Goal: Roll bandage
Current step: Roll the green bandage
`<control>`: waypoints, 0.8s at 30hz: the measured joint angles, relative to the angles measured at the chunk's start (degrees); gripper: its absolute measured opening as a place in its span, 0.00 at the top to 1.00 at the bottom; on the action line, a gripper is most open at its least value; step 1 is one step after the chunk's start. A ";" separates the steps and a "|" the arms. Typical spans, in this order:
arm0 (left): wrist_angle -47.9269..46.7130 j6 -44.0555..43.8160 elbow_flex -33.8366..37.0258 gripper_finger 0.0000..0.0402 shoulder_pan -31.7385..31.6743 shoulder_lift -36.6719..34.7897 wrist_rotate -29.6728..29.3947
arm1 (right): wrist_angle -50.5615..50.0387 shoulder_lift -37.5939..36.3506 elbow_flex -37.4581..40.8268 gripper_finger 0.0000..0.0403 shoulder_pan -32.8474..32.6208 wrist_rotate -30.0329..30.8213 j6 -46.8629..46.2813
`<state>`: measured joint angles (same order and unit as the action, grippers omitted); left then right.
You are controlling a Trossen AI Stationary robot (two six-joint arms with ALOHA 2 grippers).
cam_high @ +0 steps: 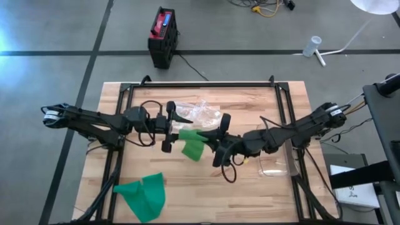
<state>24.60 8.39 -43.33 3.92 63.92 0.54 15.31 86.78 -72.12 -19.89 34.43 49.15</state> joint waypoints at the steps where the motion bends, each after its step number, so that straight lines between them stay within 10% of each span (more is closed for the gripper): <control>1: -0.01 -0.52 0.00 0.47 0.00 0.00 0.28 | -0.04 0.00 0.47 0.91 -0.05 0.33 0.51; 24: 3.93 -5.58 0.04 0.49 -0.07 1.07 4.28 | -1.27 0.16 2.17 0.88 2.07 4.19 -1.20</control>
<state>28.53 2.81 -43.29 3.86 64.99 4.81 14.05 86.94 -69.95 -17.82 38.62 47.95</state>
